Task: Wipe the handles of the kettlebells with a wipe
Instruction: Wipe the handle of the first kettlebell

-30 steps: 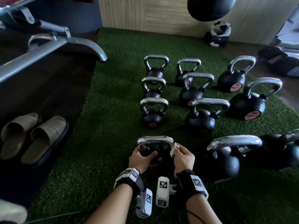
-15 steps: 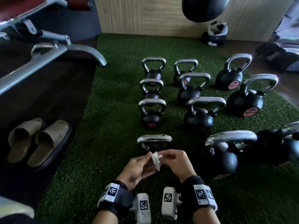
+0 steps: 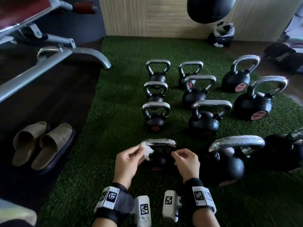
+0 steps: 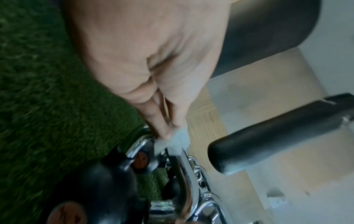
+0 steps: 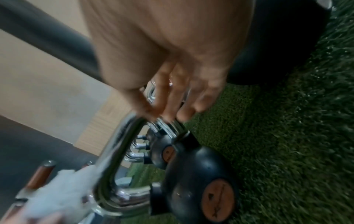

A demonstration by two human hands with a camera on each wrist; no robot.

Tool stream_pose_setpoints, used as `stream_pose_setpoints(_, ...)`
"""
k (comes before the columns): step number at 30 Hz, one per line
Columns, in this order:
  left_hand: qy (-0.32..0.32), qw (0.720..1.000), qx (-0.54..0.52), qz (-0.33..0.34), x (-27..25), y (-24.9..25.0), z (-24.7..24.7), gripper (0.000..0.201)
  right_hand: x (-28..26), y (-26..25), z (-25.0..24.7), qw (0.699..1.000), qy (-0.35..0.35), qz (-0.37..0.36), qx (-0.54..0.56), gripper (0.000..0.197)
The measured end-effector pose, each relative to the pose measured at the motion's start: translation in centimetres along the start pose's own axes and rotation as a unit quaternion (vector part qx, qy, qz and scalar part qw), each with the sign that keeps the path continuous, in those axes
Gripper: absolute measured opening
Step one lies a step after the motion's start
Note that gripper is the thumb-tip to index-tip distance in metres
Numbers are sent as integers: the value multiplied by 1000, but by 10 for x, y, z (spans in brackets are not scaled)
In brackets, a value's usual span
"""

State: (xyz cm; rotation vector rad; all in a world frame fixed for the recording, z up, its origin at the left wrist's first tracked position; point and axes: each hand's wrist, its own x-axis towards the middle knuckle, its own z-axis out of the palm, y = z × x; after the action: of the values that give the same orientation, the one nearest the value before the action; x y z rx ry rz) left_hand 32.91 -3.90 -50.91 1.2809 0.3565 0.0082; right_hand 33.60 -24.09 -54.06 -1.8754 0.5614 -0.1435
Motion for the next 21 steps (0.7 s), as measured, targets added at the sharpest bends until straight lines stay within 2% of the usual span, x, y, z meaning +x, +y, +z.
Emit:
stream_pose_setpoints(1, 26, 996, 63, 63, 3, 5, -4, 23, 2, 3, 2, 999, 42, 20, -20, 7)
stream_pose_setpoints(2, 42, 981, 137, 129, 4, 10, -5, 24, 4, 3, 6, 998, 51, 33, -27, 11)
stream_pose_setpoints(5, 47, 918, 269, 288, 7, 22, 12, 24, 11, 7, 28, 999, -29, 38, -13, 35)
stream_pose_setpoints(7, -2, 881, 334, 335, 9, 20, 29, 25, 16, 13, 40, 998, -56, 33, -13, 39)
stream_pose_setpoints(9, -66, 833, 425, 347, 12, 7, 37, 32, 20, 19, 47, 998, -56, 37, -15, 39)
stream_pose_setpoints(11, -94, 786, 494, 358, 13, -1, 36, 38, 22, 25, 48, 998, -58, 37, -15, 39)
stream_pose_setpoints(13, -84, 783, 493, 371, 15, 3, 33, 32, 23, 27, 48, 998, -58, 30, -17, 38)
stream_pose_setpoints(16, -45, 817, 458, 348, 21, 11, 27, 22, 24, 26, 49, 998, -53, 27, -8, 35)
stream_pose_setpoints(17, -44, 823, 449, 346, 24, 9, 24, 24, 23, 26, 49, 998, -49, 28, -5, 34)
stream_pose_setpoints(21, -61, 810, 450, 370, 25, -5, 13, 40, 21, 28, 50, 998, -43, 36, 14, 34)
